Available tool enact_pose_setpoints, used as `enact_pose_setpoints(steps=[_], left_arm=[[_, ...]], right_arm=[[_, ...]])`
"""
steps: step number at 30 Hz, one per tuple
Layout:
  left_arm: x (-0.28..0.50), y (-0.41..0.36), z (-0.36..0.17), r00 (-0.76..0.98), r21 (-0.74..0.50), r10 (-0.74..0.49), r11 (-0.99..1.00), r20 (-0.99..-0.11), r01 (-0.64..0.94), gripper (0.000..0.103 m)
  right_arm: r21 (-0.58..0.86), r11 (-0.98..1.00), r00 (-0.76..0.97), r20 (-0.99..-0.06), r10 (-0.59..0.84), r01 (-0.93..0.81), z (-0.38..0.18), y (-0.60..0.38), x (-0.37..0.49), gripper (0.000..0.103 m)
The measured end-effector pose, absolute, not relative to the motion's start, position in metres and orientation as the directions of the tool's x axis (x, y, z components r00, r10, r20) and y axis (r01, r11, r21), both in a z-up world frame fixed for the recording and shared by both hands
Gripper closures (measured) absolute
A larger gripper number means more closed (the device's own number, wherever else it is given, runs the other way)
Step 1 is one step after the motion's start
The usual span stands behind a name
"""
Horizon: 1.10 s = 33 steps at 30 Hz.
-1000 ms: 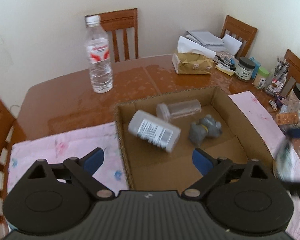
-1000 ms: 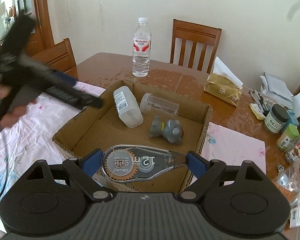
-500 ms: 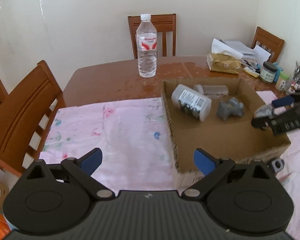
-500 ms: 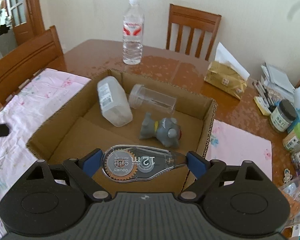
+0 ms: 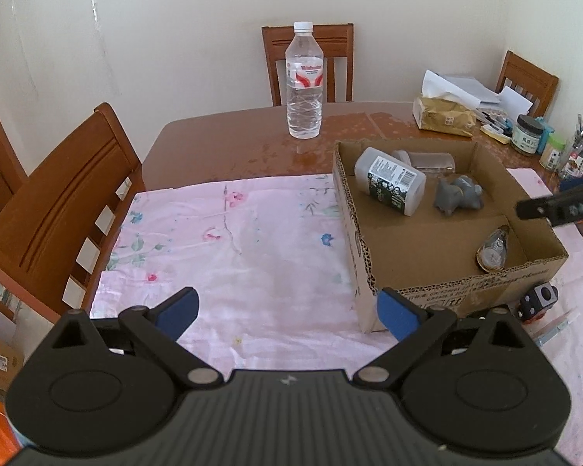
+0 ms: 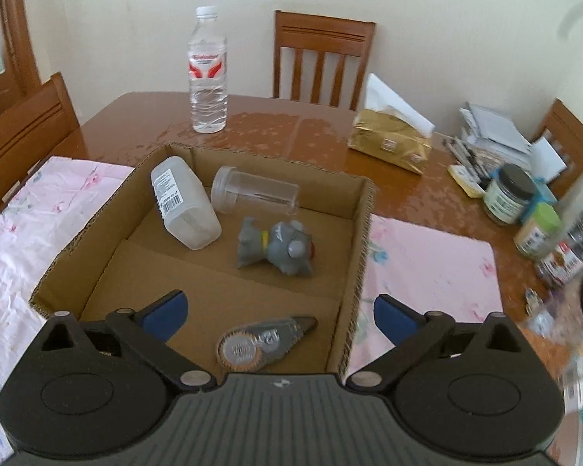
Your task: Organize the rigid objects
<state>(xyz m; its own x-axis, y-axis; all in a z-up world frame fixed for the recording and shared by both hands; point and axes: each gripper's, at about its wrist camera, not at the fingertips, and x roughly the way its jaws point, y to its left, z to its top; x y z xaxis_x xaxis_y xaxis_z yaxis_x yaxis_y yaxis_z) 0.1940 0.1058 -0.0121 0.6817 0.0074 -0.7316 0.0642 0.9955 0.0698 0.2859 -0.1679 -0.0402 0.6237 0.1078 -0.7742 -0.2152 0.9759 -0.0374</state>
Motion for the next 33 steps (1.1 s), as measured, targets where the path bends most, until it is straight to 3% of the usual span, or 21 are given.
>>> enact_pose_setpoints(steps=[11, 33], left_arm=[[0.185, 0.099, -0.017, 0.674, 0.037, -0.040, 0.994, -0.738, 0.099, 0.005], [0.169, 0.089, -0.039, 0.611, 0.010, -0.114, 0.981, -0.783, 0.195, 0.005]], right_arm=[[-0.062, 0.995, 0.569, -0.822, -0.003, -0.084, -0.068, -0.194, 0.224, 0.000], [-0.008, 0.998, 0.460, -0.888, 0.019, -0.057, -0.105, -0.184, 0.182, 0.000]])
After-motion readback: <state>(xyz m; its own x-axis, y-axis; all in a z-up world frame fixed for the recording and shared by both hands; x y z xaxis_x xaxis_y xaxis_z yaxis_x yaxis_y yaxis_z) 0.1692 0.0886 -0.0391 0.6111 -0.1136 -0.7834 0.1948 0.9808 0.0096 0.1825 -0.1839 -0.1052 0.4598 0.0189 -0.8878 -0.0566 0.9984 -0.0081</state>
